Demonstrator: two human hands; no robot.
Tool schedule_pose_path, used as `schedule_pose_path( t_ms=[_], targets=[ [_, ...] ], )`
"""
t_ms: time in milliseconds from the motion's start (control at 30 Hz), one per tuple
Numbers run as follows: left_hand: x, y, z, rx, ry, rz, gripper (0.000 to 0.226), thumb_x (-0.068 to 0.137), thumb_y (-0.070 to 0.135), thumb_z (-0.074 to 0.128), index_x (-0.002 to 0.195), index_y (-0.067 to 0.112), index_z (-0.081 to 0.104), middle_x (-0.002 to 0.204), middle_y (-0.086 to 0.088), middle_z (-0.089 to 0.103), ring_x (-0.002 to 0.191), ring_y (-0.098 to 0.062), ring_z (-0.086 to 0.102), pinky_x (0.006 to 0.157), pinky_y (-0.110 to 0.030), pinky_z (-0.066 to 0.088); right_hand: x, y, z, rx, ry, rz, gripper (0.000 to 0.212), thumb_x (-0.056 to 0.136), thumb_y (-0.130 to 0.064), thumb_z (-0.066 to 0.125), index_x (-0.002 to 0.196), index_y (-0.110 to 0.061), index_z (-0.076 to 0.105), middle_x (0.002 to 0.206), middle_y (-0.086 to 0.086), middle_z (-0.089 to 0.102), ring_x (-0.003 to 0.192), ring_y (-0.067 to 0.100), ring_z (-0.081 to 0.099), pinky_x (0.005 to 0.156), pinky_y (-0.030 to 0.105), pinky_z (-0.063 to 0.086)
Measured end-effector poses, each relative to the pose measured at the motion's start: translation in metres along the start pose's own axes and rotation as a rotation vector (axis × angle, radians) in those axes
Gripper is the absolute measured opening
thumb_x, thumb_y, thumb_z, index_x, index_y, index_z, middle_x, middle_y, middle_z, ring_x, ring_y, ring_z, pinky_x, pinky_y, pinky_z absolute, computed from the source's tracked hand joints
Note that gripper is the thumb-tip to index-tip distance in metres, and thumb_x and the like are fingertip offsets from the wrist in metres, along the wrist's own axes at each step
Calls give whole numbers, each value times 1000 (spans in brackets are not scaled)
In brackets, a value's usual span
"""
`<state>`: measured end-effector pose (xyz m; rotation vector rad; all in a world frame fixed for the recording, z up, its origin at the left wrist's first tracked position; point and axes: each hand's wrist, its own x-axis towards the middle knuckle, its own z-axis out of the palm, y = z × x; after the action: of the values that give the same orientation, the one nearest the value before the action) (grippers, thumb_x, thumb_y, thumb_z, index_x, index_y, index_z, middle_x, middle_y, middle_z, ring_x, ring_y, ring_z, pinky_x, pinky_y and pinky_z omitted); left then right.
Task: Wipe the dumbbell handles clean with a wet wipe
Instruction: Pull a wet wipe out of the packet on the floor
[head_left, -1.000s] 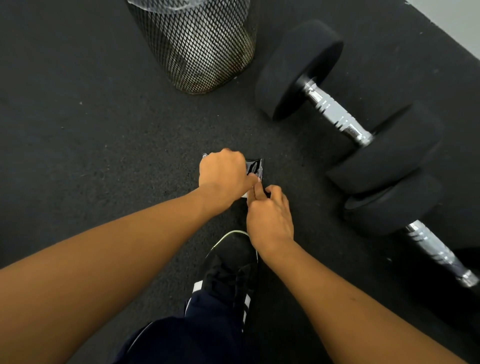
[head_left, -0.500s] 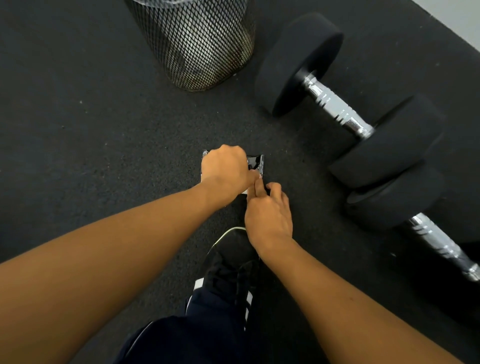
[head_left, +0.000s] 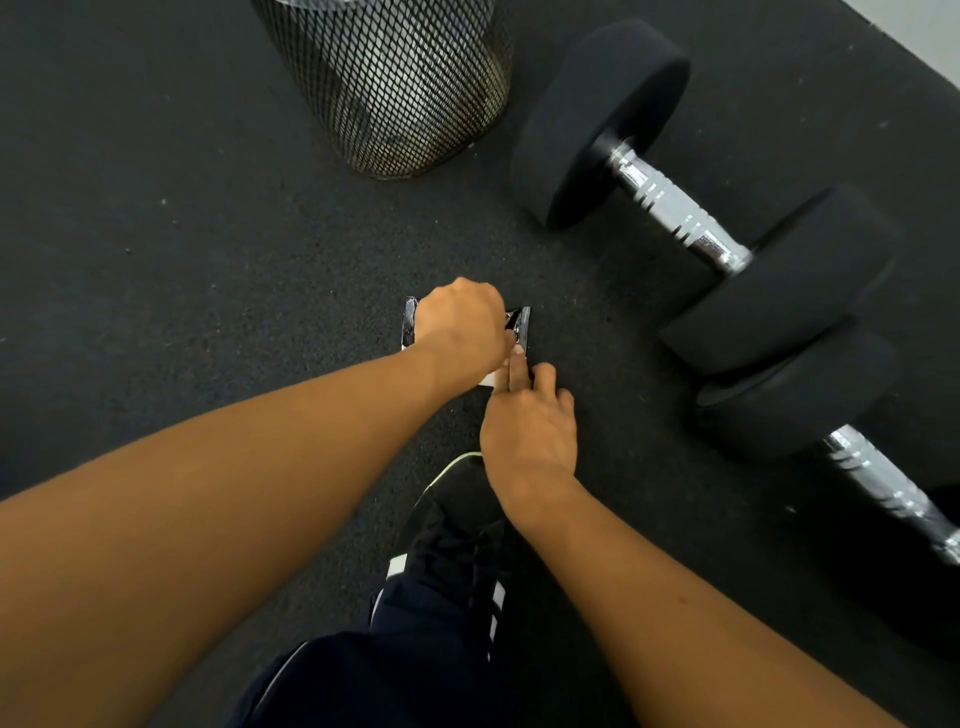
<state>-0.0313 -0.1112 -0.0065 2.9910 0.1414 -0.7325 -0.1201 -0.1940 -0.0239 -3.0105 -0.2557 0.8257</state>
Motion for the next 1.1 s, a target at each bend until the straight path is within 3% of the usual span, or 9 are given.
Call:
schedule_pose_path(
  t_ms=[133, 300, 400, 533, 733, 800, 867, 967, 1100],
  targets=[
    [-1, 3, -3, -45, -44, -37, 30, 90, 42, 71, 86, 16, 56, 102, -9, 68, 100, -29, 68, 67, -32, 43, -1, -1, 1, -16, 4, 0, 55, 108, -21, 31, 160, -5, 19, 169, 8, 11, 139, 30, 30, 109, 44, 38],
    [-3, 0, -6, -108, -77, -50, 31, 90, 38, 70, 105, 11, 67, 103, -9, 65, 100, -29, 66, 69, -34, 43, -3, 1, 0, -17, -6, -11, 58, 109, -22, 31, 161, -5, 12, 170, 7, 6, 142, 30, 27, 111, 44, 38],
    [-7, -16, -1, -249, -90, -77, 25, 89, 34, 63, 96, 12, 71, 96, -9, 66, 84, -28, 60, 69, -33, 46, -3, 0, 0, -14, -11, -15, 59, 109, -22, 30, 162, -5, 8, 171, 7, 4, 143, 30, 26, 111, 44, 36],
    [-23, -47, 5, -425, -50, -131, 21, 89, 29, 57, 75, 15, 65, 83, -8, 67, 82, -29, 63, 63, -30, 44, -2, -2, 2, -10, 17, -10, 59, 108, -18, 31, 161, -4, 9, 171, 8, 5, 143, 30, 26, 110, 43, 36],
    [-48, -89, 17, -669, 107, -138, 27, 101, 31, 51, 85, 12, 61, 85, 0, 66, 77, -19, 60, 58, -22, 40, 0, -2, 1, 20, 24, -12, 60, 106, -14, 31, 162, -5, 9, 171, 8, 4, 142, 30, 26, 112, 43, 36],
    [-53, -93, 21, -726, 102, -113, 28, 102, 35, 51, 79, 19, 56, 89, 8, 66, 81, -14, 63, 64, -24, 47, 1, 1, 3, 53, 60, -17, 60, 105, -14, 36, 161, -7, 17, 171, 7, 11, 139, 30, 30, 112, 43, 37],
    [-56, -94, 21, -758, 91, -94, 27, 102, 33, 50, 77, 22, 54, 99, 10, 68, 91, -16, 67, 75, -34, 54, 3, 7, 5, 106, 147, -28, 53, 102, -17, 44, 154, -11, 39, 165, 4, 32, 129, 28, 40, 108, 41, 40],
    [-56, -93, 18, -763, 88, -68, 26, 100, 34, 50, 76, 26, 54, 109, 2, 71, 94, -19, 68, 83, -46, 58, 8, 13, 4, 266, 396, -24, 31, 99, -25, 53, 124, -19, 71, 132, -3, 68, 112, 24, 51, 95, 39, 44],
    [-57, -95, 18, -740, 83, -50, 24, 100, 36, 51, 79, 26, 56, 108, -2, 73, 88, -17, 67, 80, -42, 56, 23, 6, -4, 368, 484, -62, 26, 99, -33, 59, 121, -25, 73, 114, -3, 67, 109, 24, 52, 88, 38, 44]
  ],
)
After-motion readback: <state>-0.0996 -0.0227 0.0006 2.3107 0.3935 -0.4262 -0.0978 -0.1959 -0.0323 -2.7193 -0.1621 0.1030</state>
